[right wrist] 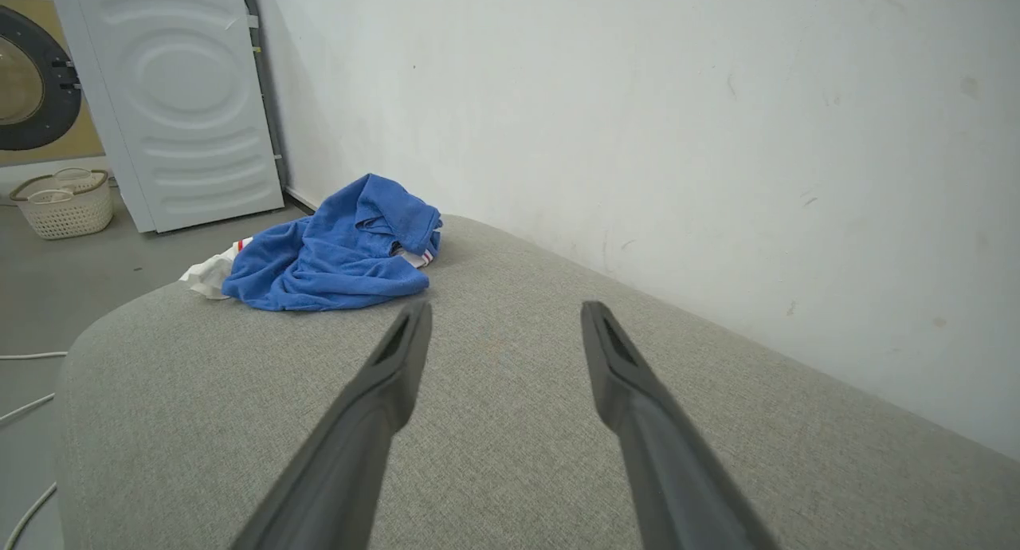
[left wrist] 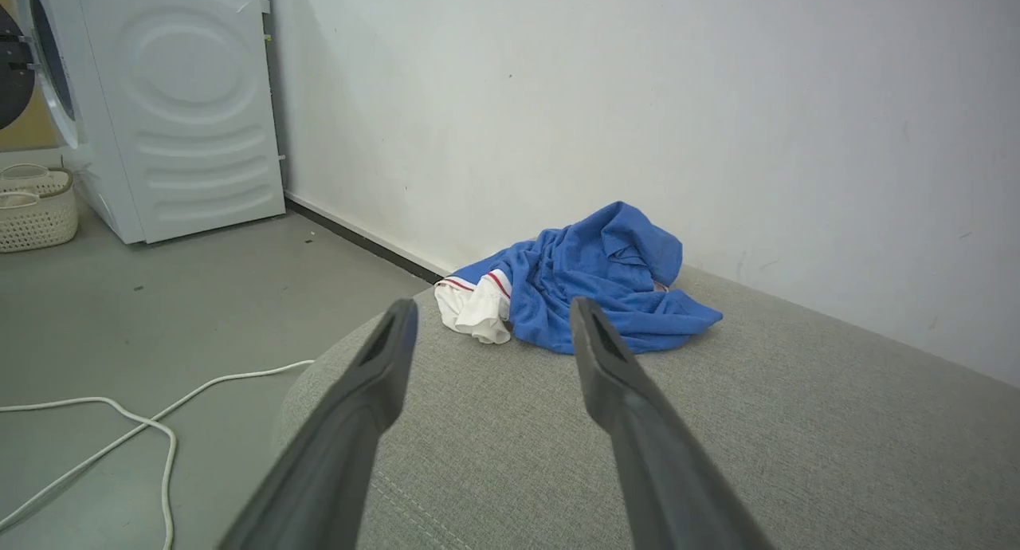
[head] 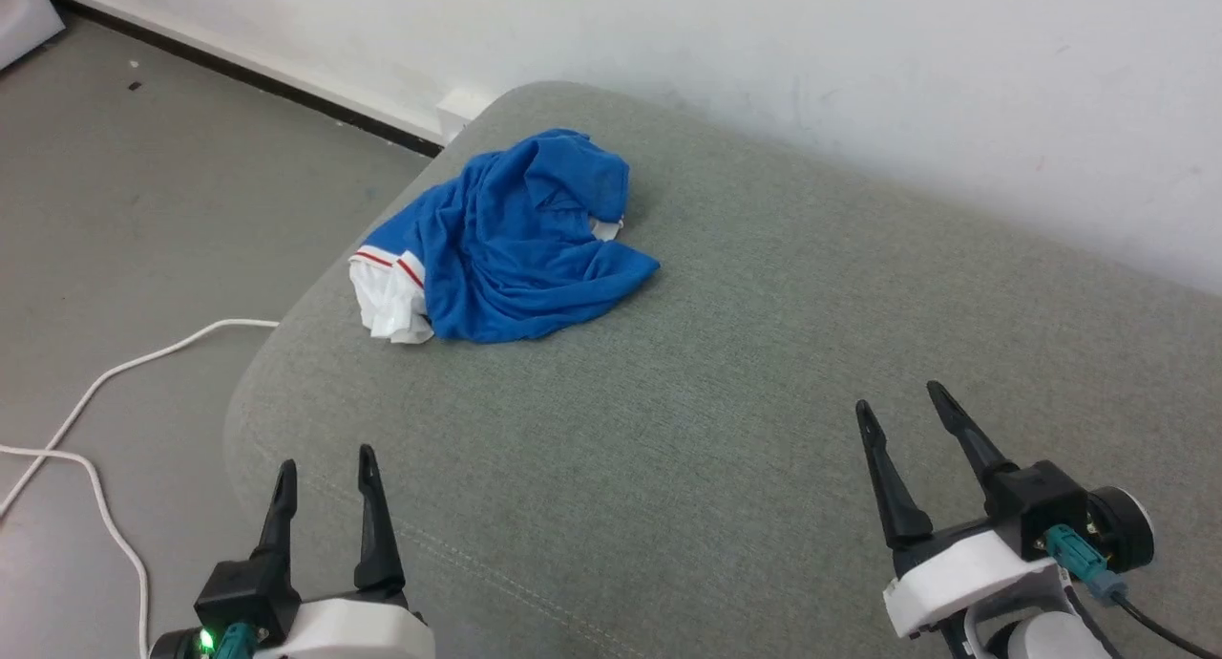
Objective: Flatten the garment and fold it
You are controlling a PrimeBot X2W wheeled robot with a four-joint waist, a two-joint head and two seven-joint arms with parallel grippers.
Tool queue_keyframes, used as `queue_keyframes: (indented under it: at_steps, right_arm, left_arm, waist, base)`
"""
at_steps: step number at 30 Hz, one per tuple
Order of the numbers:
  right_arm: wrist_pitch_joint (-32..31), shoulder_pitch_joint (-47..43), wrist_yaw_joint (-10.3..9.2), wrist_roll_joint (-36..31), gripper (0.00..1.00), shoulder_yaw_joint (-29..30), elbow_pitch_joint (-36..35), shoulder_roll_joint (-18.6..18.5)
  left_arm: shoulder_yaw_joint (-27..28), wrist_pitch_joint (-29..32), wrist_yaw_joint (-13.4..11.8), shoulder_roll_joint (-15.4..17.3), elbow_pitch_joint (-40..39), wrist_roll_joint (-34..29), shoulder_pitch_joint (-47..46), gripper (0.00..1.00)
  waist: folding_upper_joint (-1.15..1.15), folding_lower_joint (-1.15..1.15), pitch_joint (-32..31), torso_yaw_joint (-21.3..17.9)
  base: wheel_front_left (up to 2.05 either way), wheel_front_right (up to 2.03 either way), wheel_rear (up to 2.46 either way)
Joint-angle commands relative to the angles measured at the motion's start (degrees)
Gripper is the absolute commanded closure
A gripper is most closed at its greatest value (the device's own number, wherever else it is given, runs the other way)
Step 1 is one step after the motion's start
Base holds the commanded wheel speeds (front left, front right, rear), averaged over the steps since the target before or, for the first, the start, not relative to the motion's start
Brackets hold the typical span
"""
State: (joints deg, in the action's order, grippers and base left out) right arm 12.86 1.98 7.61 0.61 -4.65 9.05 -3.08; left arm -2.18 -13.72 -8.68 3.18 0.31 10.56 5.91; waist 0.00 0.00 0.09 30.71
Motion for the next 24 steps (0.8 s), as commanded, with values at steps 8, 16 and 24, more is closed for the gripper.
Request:
queue_keyframes:
  at_steps: [8, 16, 24]
  right_arm:
    - [1.1, 0.6, -0.12, -0.2, 0.0, -0.7, 0.6, 0.2]
    - [1.3, 0.6, -0.12, -0.3, 0.0, -0.4, 0.1, 0.2]
    - [1.2, 0.2, -0.12, -0.2, 0.0, 0.5, -1.0, 0.2]
  left_arm:
    - [-0.2, -1.3, -0.9, -0.3, 0.3, 0.8, 1.1, 0.0]
    - [-0.2, -1.3, -0.7, -0.3, 0.4, 0.8, 0.8, 0.0]
    - [-1.9, -1.2, -0.7, -0.3, -4.2, 2.0, -2.4, 0.0]
  waist:
    - [0.0, 0.0, 0.1, 1.4]
    - [0.0, 0.0, 0.3, 1.0]
    - [0.0, 0.0, 1.8, 0.6]
  base:
    - [0.0, 0.0, 0.0]
    - [0.0, 0.0, 0.0]
    - [0.0, 0.0, 0.0]
